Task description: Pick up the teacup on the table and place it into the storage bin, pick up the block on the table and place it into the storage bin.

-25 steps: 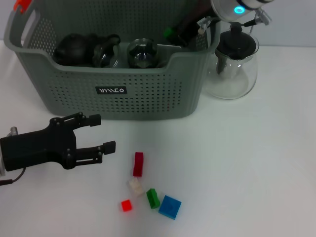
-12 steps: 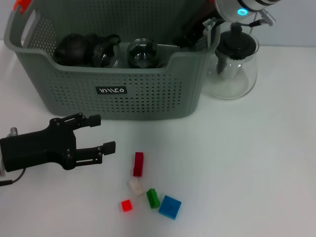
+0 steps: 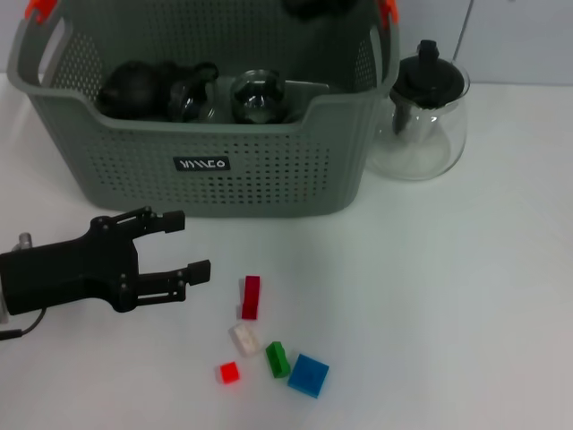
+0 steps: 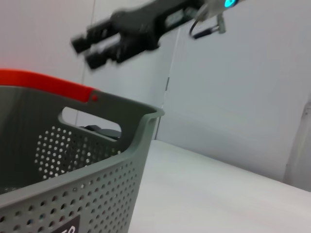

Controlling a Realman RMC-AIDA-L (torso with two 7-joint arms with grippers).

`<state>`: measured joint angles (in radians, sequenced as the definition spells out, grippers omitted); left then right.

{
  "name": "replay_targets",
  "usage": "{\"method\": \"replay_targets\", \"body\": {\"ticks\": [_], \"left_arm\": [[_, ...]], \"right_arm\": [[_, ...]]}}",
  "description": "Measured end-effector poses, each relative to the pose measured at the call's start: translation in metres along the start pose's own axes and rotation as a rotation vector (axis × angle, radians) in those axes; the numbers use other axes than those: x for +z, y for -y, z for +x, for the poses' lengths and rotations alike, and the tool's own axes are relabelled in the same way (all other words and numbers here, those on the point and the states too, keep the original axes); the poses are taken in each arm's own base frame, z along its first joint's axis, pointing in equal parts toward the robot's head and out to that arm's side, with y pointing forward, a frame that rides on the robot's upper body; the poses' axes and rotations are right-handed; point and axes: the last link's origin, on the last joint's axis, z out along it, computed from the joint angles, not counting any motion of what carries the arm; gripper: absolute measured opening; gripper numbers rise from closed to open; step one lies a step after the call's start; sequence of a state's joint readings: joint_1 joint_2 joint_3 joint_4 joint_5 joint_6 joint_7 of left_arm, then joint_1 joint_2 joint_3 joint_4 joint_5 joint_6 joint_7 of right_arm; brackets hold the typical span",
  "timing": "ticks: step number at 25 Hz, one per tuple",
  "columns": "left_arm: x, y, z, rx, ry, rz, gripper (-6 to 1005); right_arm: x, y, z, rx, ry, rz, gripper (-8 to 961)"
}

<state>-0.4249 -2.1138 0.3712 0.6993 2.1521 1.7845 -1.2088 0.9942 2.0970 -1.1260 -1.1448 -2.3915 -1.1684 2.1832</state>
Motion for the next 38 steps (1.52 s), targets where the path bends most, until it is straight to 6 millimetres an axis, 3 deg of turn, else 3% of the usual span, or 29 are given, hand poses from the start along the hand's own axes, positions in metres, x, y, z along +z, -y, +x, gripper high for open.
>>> {"method": "replay_targets", "body": {"ticks": [3,6,12,19,24,30,38], "left_arm": [[-0.001,-0.001,0.001,0.002,-0.004,-0.009,855],[-0.002,-0.002,0.001,0.003,-0.006,-0.015,855],[-0.007,-0.005,0.007,0.036,0.031,-0.064,855],[-0.004,-0.011,0.03,0.071,0.239,-0.205,855],[0.013,-0.012,0.045,0.09,0.449,-0.191,854],[0.044,-0.023,0.059,0.081,0.752,-0.163,854],[0.081,-0.04,0.052,0.075,0.995,-0.059,854]], "right_arm": [[-0.036,-0.01,-0.002,0.017,0.145,-0.062,655],[-0.068,-0.027,0.009,0.021,0.266,-0.168,658],[-0.108,-0.063,0.069,0.057,0.342,-0.421,658],[-0.107,-0.089,0.151,0.185,0.171,-0.615,654],[-0.104,-0.082,0.193,0.332,0.082,-0.588,655],[-0.112,-0.074,0.205,0.384,0.087,-0.552,657],[-0.11,-0.067,0.204,0.401,0.098,-0.518,658]]}}
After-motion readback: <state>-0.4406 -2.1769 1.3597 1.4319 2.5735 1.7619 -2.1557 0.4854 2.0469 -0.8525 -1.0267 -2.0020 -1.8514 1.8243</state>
